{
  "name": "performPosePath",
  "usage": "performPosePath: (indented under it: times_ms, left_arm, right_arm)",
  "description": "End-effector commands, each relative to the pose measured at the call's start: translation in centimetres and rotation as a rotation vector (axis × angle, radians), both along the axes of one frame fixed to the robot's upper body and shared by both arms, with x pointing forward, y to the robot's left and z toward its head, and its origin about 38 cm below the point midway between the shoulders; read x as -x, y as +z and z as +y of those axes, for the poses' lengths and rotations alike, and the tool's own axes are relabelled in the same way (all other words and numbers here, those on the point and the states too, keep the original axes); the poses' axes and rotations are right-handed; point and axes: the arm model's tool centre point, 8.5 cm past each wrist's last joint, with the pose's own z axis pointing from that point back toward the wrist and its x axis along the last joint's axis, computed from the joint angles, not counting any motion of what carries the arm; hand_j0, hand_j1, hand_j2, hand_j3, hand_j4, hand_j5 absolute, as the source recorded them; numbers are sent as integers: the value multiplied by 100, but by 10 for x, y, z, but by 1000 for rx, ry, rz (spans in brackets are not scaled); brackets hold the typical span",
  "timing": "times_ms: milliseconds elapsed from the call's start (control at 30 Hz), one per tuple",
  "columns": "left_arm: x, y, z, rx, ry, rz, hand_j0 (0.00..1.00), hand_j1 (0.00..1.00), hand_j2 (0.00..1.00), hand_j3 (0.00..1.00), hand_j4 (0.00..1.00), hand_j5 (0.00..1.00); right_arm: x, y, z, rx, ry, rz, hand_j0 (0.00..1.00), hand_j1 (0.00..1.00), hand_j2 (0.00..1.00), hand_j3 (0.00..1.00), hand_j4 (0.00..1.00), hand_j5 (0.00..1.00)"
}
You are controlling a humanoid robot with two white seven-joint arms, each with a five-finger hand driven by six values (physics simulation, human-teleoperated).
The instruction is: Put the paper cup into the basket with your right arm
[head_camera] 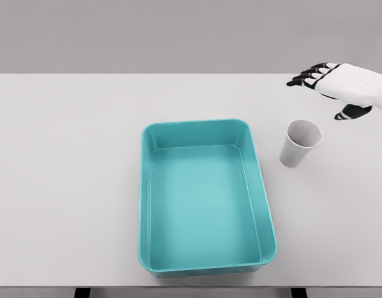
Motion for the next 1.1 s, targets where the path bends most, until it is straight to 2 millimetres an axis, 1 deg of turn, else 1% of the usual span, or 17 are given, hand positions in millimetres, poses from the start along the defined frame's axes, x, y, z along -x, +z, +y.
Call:
performPosePath:
  times_ms: [0, 133, 167, 200, 233, 267, 300, 367, 433, 500, 533, 567, 600, 700, 800, 933, 1067]
  left_arm:
    - [0, 0, 0, 0, 0, 0, 100, 100, 100, 100, 100, 100]
    - [0, 0, 0, 0, 0, 0, 100, 100, 100, 100, 100, 100]
    - [0, 0, 0, 0, 0, 0, 100, 100, 100, 100, 100, 100]
    - [0, 0, 0, 0, 0, -2, 100, 100, 100, 100, 100, 100]
    - [0, 0, 0, 0, 0, 0, 100, 100, 100, 100, 100, 100]
    - [0, 0, 0, 0, 0, 0, 100, 100, 100, 100, 100, 100]
    - [0, 0, 0, 0, 0, 0, 100, 100, 100, 100, 100, 100]
    - [0, 0, 0, 0, 0, 0, 100, 100, 100, 100, 100, 100]
    - [0, 0, 0, 0, 0, 0, 100, 100, 100, 100, 100, 100]
    - [0, 0, 0, 0, 0, -2, 100, 100, 100, 100, 100, 100]
    - [0, 0, 0, 0, 0, 0, 100, 100, 100, 100, 100, 100]
    - [0, 0, 0, 0, 0, 0, 100, 100, 100, 100, 100, 100]
    - [0, 0, 0, 0, 0, 0, 100, 100, 100, 100, 100, 100]
    - [0, 0, 0, 0, 0, 0, 100, 100, 100, 100, 100, 100]
    - [0, 0, 0, 0, 0, 0, 100, 100, 100, 100, 100, 100]
    - [0, 0, 0, 0, 0, 0, 100, 100, 100, 100, 100, 100]
    - [0, 0, 0, 0, 0, 0, 100, 100, 100, 100, 100, 100]
  right_arm:
    - [0, 0, 0, 1, -14, 1, 100, 100, 100, 100, 100, 100]
    - [2, 7, -7, 13, -20, 16, 100, 100, 100, 100, 100, 100]
    - [7, 5, -14, -28, -30, 149, 100, 100, 100, 100, 100, 100]
    - [8, 6, -25, -106, -35, 249, 100, 100, 100, 100, 100, 100]
    - [3, 24, -45, -269, -17, 250, 100, 100, 100, 100, 100, 100]
    - [-3, 34, -74, -426, -37, 242, 100, 100, 100, 100, 100, 100]
    - [-7, 36, -99, -580, -73, 247, 100, 100, 100, 100, 100, 100]
    - [-12, 35, -129, -810, -141, 260, 100, 100, 100, 100, 100, 100]
    - [-17, 27, -139, -907, -173, 265, 100, 100, 100, 100, 100, 100]
    - [-22, 10, -135, -937, -186, 297, 100, 100, 100, 100, 100, 100]
    - [-25, -9, -126, -961, -189, 331, 100, 100, 100, 100, 100, 100]
    - [-27, -19, -126, -972, -203, 346, 100, 100, 100, 100, 100, 100]
    - [-24, -36, -126, -978, -222, 374, 100, 100, 100, 100, 100, 100]
    - [-12, -64, -127, -972, -245, 423, 100, 100, 100, 100, 100, 100]
    - [-8, -73, -126, -971, -250, 441, 100, 100, 100, 100, 100, 100]
    - [2, -95, -126, -956, -270, 487, 100, 100, 100, 100, 100, 100]
    - [9, -111, -123, -954, -270, 513, 100, 100, 100, 100, 100, 100]
